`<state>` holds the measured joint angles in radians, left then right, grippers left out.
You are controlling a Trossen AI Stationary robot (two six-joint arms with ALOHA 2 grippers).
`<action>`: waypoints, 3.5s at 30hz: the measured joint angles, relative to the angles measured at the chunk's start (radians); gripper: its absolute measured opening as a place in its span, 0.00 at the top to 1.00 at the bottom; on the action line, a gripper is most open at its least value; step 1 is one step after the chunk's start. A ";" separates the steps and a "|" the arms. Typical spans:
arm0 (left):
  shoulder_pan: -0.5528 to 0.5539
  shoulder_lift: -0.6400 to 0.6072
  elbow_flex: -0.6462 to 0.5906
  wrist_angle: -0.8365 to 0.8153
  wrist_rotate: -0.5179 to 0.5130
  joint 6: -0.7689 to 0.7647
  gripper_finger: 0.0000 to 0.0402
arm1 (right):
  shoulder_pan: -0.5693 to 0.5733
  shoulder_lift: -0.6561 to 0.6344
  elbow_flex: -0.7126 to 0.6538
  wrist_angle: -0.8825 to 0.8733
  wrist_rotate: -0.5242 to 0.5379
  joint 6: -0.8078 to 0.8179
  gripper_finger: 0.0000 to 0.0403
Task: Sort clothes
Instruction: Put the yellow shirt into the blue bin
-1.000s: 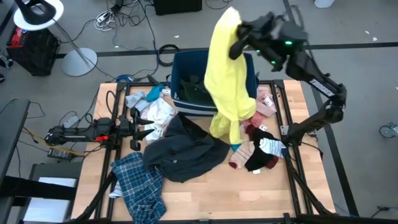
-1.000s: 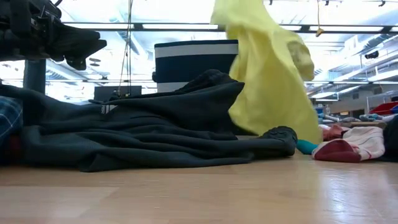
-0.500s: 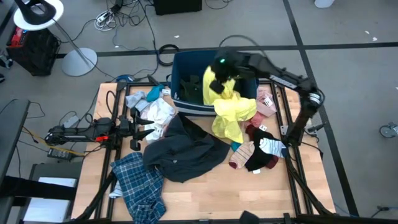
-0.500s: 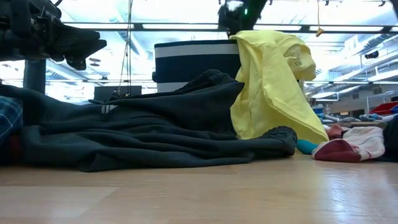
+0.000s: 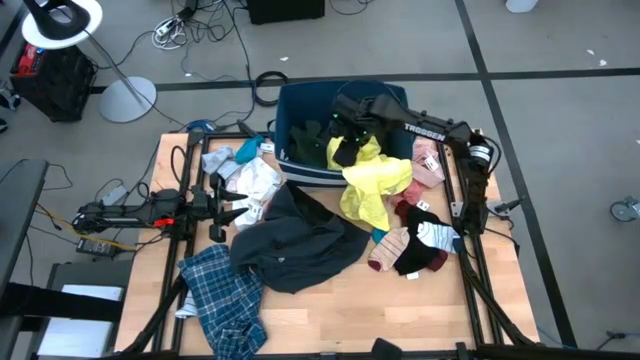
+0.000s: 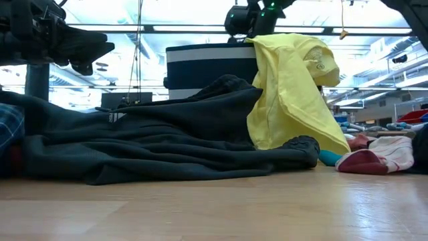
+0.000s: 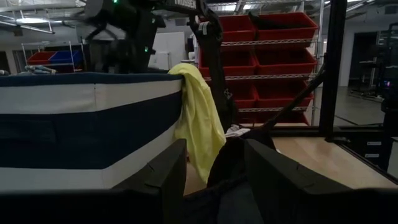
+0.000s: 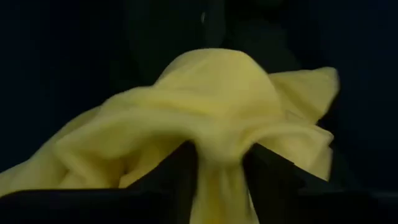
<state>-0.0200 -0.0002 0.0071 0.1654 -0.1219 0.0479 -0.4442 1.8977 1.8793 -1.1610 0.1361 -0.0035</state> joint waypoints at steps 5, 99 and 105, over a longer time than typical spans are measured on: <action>0.000 0.000 0.000 0.000 0.000 0.000 0.58 | -0.005 -0.104 0.000 0.001 0.005 0.003 0.61; 0.000 0.000 0.000 0.000 0.000 0.000 0.58 | 0.125 -0.485 -0.573 1.105 0.248 -0.091 0.97; 0.000 0.000 0.000 0.000 -0.001 0.000 0.58 | 0.069 -0.420 -0.572 1.047 0.129 0.018 0.87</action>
<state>-0.0196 -0.0002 0.0071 0.1657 -0.1230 0.0482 -0.3749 1.4774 1.3071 -0.1140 0.2649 0.0148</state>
